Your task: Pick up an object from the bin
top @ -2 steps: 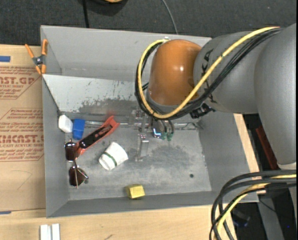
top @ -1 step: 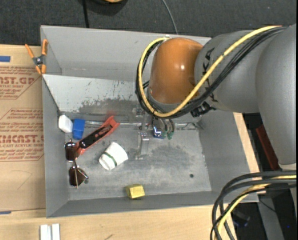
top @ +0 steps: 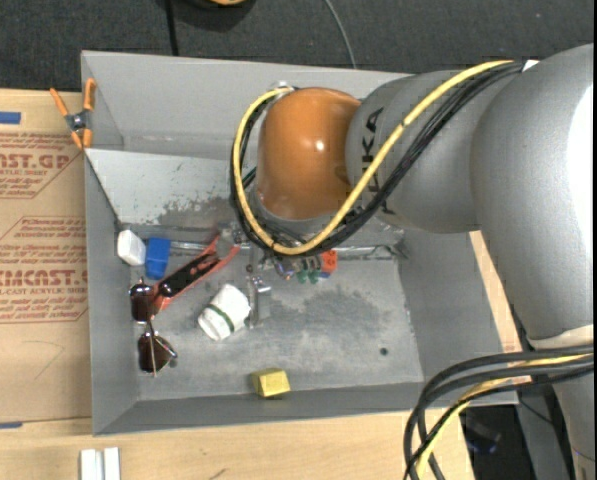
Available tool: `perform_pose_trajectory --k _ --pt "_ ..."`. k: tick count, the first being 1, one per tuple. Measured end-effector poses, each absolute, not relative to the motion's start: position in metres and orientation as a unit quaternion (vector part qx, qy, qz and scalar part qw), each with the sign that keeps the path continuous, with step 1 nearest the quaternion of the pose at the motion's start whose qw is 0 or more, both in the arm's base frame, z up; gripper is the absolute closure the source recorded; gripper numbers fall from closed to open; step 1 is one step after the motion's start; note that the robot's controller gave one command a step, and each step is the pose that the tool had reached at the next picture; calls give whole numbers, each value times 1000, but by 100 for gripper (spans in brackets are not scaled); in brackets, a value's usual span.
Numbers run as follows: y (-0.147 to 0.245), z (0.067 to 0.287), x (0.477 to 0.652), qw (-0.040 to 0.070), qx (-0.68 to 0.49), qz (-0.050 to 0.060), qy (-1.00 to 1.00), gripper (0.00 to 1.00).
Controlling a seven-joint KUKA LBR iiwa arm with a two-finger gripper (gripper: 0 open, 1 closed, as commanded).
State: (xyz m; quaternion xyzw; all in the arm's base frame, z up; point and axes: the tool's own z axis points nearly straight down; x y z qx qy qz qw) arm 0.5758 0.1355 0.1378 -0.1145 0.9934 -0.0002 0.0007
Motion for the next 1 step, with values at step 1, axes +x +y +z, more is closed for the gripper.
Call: perform_pose_trajectory --k 1 --pt "162 111 582 1 -224 1 975 0"
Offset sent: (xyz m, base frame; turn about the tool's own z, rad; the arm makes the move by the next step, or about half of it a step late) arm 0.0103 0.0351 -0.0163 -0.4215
